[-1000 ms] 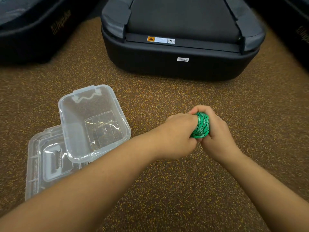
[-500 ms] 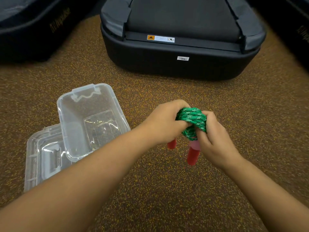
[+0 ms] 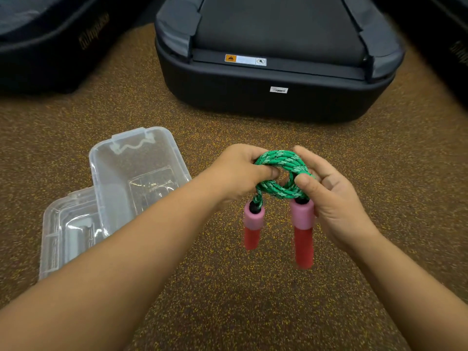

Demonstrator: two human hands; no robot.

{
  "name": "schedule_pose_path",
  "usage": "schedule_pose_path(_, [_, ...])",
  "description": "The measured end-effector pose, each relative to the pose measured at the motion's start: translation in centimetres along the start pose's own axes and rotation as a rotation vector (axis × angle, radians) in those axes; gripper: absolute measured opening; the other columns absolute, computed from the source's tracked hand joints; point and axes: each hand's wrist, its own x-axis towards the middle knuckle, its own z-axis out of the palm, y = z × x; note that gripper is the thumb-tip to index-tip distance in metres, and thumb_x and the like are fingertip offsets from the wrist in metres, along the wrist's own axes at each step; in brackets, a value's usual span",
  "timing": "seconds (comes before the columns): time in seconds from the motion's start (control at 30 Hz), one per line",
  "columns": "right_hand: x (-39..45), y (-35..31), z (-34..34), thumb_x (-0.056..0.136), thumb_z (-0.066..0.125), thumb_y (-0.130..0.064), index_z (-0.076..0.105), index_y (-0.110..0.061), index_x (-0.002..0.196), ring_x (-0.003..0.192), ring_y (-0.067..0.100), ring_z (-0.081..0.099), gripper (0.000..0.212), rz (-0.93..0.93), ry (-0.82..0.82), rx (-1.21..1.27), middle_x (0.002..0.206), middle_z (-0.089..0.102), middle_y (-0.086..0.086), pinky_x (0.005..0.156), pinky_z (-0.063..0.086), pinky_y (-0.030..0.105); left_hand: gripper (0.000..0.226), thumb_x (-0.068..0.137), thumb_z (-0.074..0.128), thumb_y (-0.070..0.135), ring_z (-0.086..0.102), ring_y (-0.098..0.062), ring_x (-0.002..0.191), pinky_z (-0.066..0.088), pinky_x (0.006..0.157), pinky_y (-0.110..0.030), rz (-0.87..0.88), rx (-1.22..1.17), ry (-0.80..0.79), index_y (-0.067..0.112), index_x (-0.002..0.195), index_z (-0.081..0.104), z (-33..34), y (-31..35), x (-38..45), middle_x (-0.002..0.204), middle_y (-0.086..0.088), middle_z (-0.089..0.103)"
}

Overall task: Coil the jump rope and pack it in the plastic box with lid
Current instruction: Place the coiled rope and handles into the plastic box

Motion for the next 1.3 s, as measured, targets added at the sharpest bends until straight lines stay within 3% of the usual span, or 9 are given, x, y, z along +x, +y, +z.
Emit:
schedule_pose_path(0.13, [0.3,0.0,1.8,0.084,0.056,-0.040,0.057,-0.024,0.128,0.119,0.019,0.060,0.047,-0.023,0.084,-0.009,0.128,0.064,0.004,0.100,0.047,0.041,0.024,0.088,0.059,-0.003,0.066,-0.028,0.092,0.055,0.080,-0.035,-0.034,-0.175,0.016,0.004,0.109,0.067,-0.2,0.3,-0.7,0.102,-0.022,0.069])
schedule_pose_path(0.27, [1.3,-0.6,4.0,0.096,0.046,-0.022,0.059,-0.017,0.122,0.113,0.023,0.062,0.030,-0.067,0.128,-0.032,0.122,0.065,0.011,0.096,0.052,0.039,0.024,0.088,0.059,-0.003,0.065,-0.032,0.096,0.051,0.094,-0.049,-0.004,-0.302,0.115,0.003,0.110,0.066,-0.7,0.1,-1.4,0.101,-0.021,0.068])
schedule_pose_path(0.43, [2.1,-0.1,7.0,0.099,0.043,-0.022,0.059,-0.019,0.120,0.114,0.022,0.061,0.027,-0.115,0.091,-0.017,0.121,0.065,0.007,0.096,0.050,0.038,0.020,0.088,0.060,0.000,0.069,-0.029,0.096,0.057,0.084,-0.037,0.030,-0.204,0.192,0.008,0.103,0.069,-3.7,0.9,-2.9,0.100,-0.016,0.072])
schedule_pose_path(0.67, [4.0,-0.2,12.9,0.095,0.046,-0.032,0.060,-0.017,0.121,0.117,0.021,0.060,0.033,-0.140,-0.034,0.049,0.124,0.064,0.007,0.103,0.045,0.046,0.019,0.086,0.062,-0.001,0.070,-0.030,0.097,0.055,0.090,-0.046,0.084,-0.053,0.347,0.013,0.097,0.071,-9.2,2.8,-6.5,0.101,-0.015,0.073])
schedule_pose_path(0.83, [5.1,0.6,14.8,0.066,0.065,-0.067,0.062,-0.023,0.111,0.095,0.018,0.069,0.062,-0.031,-0.276,0.007,0.104,0.074,0.002,0.085,0.055,0.033,0.019,0.088,0.059,-0.001,0.072,-0.021,0.084,0.061,0.076,-0.034,0.121,-0.127,0.366,0.010,0.098,0.070,-12.7,4.1,-6.9,0.093,-0.012,0.074])
schedule_pose_path(0.9, [5.6,1.4,15.3,0.062,0.080,-0.052,0.064,-0.027,0.106,0.090,0.011,0.068,0.053,0.002,-0.369,-0.089,0.096,0.075,0.000,0.081,0.054,0.026,0.018,0.088,0.058,-0.002,0.069,-0.018,0.078,0.059,0.077,-0.035,0.145,-0.183,0.378,0.008,0.098,0.069,-13.7,4.4,-6.5,0.088,-0.010,0.071])
schedule_pose_path(1.0, [6.4,3.2,16.6,0.065,0.076,-0.009,0.062,-0.011,0.110,0.079,0.017,0.065,0.048,0.084,-0.411,-0.126,0.088,0.072,0.007,0.068,0.055,0.020,0.014,0.089,0.058,-0.001,0.063,-0.011,0.068,0.054,0.085,-0.040,0.158,-0.252,0.413,0.008,0.093,0.068,-15.3,4.2,-5.6,0.079,-0.005,0.066])
schedule_pose_path(1.1, [7.2,5.2,17.9,0.065,0.079,-0.008,0.064,-0.001,0.102,0.084,0.023,0.061,0.040,0.179,-0.372,-0.167,0.095,0.067,0.027,0.076,0.055,0.032,0.013,0.089,0.058,-0.002,0.065,-0.017,0.077,0.055,0.085,-0.039,0.152,-0.284,0.443,0.005,0.096,0.067,-17.3,3.5,-4.6,0.086,-0.010,0.067])
schedule_pose_path(1.3, [8.9,8.2,20.0,0.075,0.076,-0.004,0.050,-0.024,0.109,0.078,0.015,0.057,0.047,0.273,-0.290,-0.202,0.088,0.057,0.006,0.071,0.054,0.025,0.021,0.087,0.062,-0.001,0.068,-0.026,0.086,0.055,0.089,-0.048,0.091,-0.143,0.610,0.018,0.080,0.068,-21.6,-0.3,-1.1,0.083,-0.007,0.069])
